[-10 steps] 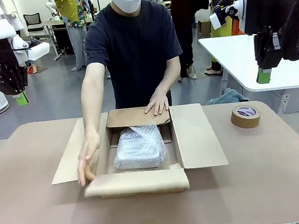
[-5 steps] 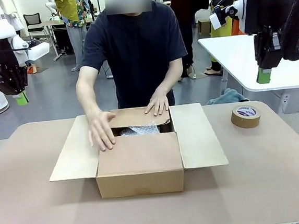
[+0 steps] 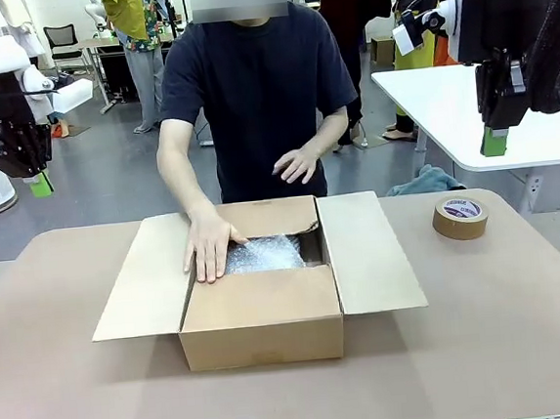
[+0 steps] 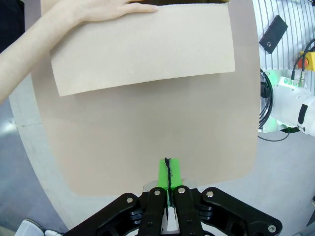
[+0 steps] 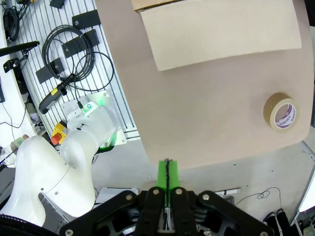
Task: Wrap the clocks to prevent damage.
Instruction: Push the right (or left) flap of the Package Box to close it.
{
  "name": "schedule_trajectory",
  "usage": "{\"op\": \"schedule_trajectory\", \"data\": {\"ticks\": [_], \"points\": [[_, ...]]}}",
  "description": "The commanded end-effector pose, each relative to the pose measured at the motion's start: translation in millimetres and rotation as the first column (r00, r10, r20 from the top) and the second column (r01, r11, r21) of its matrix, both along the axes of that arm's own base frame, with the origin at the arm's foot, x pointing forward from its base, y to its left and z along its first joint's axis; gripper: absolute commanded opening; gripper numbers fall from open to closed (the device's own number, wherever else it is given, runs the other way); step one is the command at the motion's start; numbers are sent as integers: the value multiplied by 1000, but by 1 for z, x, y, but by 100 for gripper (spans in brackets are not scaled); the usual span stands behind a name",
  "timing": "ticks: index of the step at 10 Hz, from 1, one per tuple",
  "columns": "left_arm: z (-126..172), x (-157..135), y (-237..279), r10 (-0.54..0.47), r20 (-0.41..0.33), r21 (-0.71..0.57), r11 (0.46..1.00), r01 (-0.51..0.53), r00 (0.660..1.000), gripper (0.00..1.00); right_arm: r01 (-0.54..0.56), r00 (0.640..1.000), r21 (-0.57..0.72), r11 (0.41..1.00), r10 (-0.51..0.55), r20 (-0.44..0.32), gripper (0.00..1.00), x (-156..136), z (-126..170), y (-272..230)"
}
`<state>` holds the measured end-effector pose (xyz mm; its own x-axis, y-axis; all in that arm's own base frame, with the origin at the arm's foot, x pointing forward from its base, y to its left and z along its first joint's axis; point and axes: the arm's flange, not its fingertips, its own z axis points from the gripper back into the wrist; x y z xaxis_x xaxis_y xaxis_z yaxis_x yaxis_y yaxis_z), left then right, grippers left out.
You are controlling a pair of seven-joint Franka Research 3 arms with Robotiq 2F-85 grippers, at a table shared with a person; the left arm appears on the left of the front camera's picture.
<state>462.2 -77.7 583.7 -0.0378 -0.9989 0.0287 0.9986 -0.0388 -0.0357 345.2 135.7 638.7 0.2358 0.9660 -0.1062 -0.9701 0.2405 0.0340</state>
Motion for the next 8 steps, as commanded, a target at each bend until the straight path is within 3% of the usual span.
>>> {"op": "schedule_trajectory", "data": {"ticks": [1,8], "points": [[2,1,2,2,14,23,1000,-3,1000,0,13,1000,16,1000,-13,-8,1,0,-1,2],[2,1,2,2,14,23,1000,-3,1000,0,0,1000,0,1000,0,0,1,0,0,0]]}}
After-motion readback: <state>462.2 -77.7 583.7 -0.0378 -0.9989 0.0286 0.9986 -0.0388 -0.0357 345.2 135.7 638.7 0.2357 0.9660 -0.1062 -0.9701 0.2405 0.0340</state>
